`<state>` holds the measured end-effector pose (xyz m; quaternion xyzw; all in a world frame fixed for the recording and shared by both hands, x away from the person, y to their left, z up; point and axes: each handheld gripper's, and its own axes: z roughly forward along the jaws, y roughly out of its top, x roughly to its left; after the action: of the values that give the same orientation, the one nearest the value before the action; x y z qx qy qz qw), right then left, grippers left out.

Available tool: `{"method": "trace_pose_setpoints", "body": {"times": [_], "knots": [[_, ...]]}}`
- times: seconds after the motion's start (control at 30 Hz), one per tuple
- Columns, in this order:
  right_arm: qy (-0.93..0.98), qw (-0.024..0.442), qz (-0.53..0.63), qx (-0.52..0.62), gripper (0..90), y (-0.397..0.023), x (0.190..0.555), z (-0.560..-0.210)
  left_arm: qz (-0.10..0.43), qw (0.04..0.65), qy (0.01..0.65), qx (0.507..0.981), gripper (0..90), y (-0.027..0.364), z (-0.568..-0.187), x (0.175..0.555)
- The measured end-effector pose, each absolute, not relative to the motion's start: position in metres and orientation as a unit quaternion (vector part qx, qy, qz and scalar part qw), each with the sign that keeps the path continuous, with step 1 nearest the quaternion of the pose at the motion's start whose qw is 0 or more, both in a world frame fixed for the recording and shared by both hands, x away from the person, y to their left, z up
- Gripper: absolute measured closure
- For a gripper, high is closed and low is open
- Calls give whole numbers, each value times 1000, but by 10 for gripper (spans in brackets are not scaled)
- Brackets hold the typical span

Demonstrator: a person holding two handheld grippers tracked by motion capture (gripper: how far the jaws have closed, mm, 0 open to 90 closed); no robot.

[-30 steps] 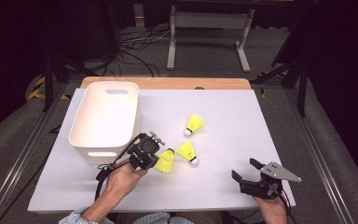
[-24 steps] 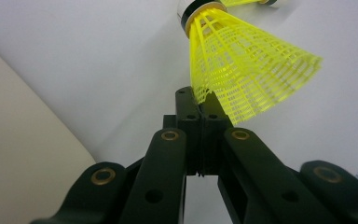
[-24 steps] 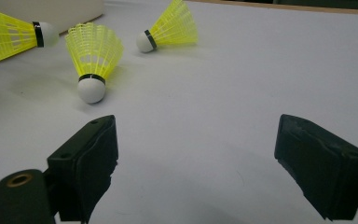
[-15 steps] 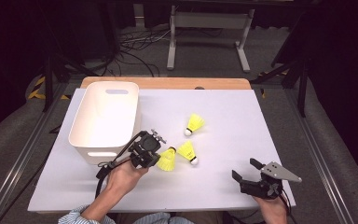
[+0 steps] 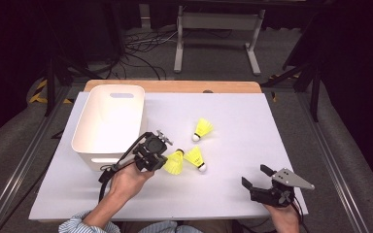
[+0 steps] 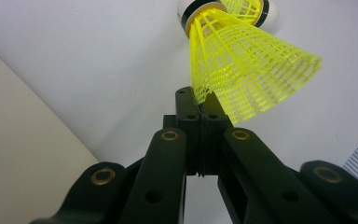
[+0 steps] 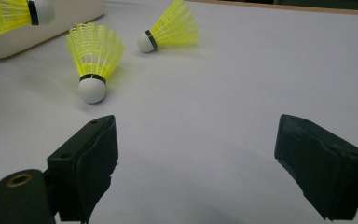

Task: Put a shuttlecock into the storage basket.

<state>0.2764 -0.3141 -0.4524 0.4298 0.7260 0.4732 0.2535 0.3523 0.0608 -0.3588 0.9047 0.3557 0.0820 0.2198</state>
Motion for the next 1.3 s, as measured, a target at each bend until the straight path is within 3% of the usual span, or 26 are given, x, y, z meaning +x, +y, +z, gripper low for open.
{"method": "trace_pose_setpoints", "body": {"times": [1.3], "knots": [[725, 252, 474, 431, 137, -314, 277, -453, 68, 240, 359, 899, 900, 65, -335, 368]]}}
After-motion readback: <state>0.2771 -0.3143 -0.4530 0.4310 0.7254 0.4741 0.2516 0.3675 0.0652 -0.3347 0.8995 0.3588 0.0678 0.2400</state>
